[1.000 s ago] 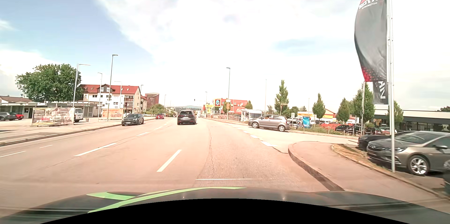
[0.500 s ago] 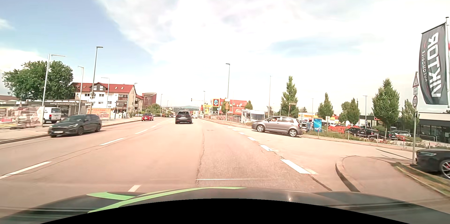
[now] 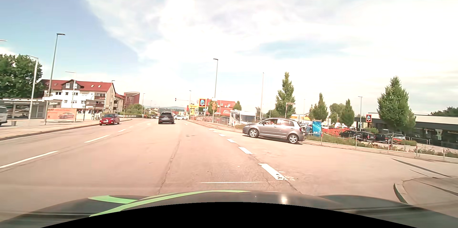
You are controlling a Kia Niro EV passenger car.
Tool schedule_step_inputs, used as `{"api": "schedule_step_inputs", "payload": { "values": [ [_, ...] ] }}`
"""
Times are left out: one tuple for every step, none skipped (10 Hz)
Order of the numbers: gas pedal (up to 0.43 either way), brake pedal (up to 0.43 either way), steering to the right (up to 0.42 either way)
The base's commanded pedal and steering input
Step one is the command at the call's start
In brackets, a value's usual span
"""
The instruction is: Follow the waypoints while adhering to traffic rules and regulations
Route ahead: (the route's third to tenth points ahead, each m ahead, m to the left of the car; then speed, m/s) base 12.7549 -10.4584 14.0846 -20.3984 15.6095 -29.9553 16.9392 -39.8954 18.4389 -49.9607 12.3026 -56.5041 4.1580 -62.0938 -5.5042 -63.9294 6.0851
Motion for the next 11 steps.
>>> {"api": "schedule_step_inputs", "payload": {
  "values": [
    [0.000, 0.171, 0.209],
    [0.000, 0.128, 0.233],
    [0.000, 0.104, 0.248],
    [0.000, 0.079, 0.261],
    [0.000, 0.049, 0.269],
    [0.000, 0.006, 0.273],
    [0.000, 0.000, 0.281],
    [0.000, 0.006, 0.287],
    [0.000, 0.006, 0.297],
    [0.000, 0.000, 0.306],
    [0.000, 0.000, 0.328]
  ]
}}
